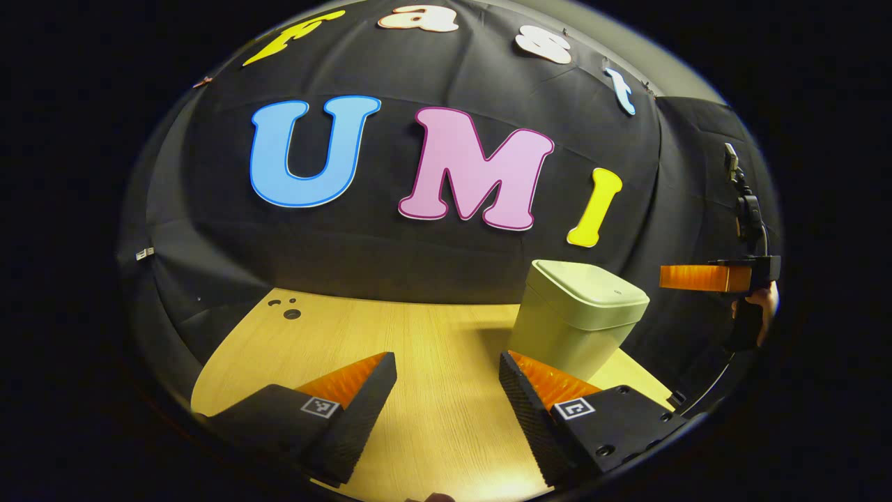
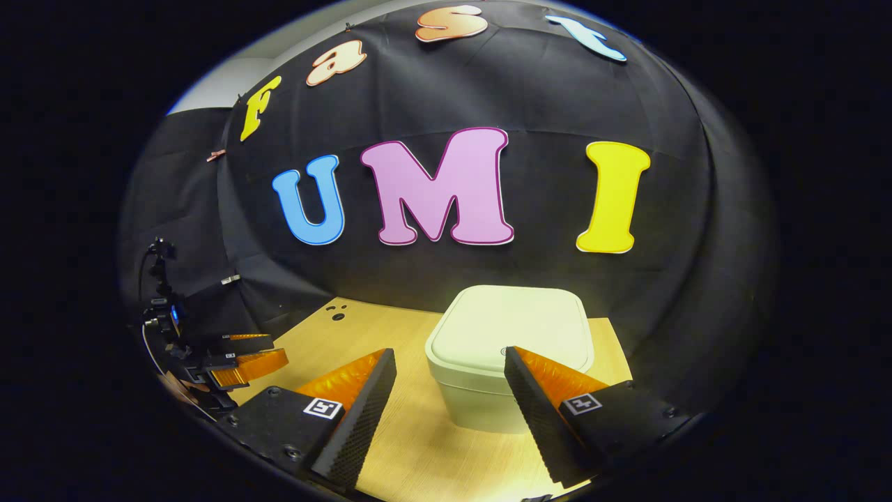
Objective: Press the lid of the desktop garbage bin to open it, pick up the crumpled paper on the desktop and throw it into the bin, then pick up the pop can on the desktop and drop it into the bin, and finally close the garbage bin lid.
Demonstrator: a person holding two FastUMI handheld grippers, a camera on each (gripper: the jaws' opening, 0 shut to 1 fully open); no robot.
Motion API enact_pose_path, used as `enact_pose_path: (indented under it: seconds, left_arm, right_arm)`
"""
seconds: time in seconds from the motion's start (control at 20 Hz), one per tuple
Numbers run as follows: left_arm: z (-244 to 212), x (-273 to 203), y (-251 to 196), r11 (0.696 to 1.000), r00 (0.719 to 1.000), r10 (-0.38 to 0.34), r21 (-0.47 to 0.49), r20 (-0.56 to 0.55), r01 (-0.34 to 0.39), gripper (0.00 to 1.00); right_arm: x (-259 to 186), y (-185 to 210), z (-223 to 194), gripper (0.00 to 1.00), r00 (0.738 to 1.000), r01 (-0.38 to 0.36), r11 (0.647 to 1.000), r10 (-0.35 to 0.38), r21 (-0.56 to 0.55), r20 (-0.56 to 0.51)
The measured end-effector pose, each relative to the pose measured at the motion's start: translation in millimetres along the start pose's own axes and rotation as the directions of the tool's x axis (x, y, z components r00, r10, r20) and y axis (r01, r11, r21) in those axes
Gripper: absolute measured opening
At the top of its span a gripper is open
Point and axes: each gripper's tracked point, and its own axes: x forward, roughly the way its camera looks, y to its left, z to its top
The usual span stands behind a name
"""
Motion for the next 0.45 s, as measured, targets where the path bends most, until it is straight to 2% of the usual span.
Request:
enact_pose_path:
  seconds: [0.45]
  left_arm:
    - [6,-4,-8,1.000,1.000,-0.012,0.010,0.013,0.011,0.96]
  right_arm:
    - [-18,21,-25,0.98,1.000,-0.024,1.000,0.024,0.020,-0.012]
